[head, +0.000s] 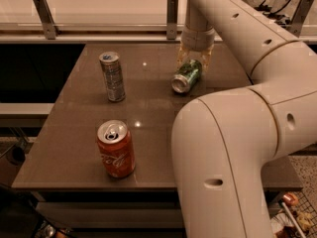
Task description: Place green can upright
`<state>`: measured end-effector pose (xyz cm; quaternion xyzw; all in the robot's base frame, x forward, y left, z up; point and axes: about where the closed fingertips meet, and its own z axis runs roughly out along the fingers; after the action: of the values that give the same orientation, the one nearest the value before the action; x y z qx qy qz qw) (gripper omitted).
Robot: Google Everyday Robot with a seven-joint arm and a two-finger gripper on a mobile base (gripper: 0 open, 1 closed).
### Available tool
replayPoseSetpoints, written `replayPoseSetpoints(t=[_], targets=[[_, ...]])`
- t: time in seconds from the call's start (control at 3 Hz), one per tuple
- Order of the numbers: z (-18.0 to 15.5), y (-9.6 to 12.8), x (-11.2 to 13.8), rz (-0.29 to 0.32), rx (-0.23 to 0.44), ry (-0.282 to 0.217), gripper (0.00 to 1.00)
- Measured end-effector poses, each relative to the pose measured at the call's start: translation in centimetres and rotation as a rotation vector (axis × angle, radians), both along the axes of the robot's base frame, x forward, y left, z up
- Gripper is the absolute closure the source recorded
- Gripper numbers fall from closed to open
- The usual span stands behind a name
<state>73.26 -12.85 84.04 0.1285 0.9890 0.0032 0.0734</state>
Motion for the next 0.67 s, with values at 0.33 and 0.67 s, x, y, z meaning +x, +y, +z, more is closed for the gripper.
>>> replayPoseSetpoints(t=[0.33, 0.67], targets=[[-0.29, 0.14, 0.42, 0.001, 0.003, -0.01, 0.88], [-0.54, 0.24, 0.71, 0.002, 0.005, -0.017, 1.0]])
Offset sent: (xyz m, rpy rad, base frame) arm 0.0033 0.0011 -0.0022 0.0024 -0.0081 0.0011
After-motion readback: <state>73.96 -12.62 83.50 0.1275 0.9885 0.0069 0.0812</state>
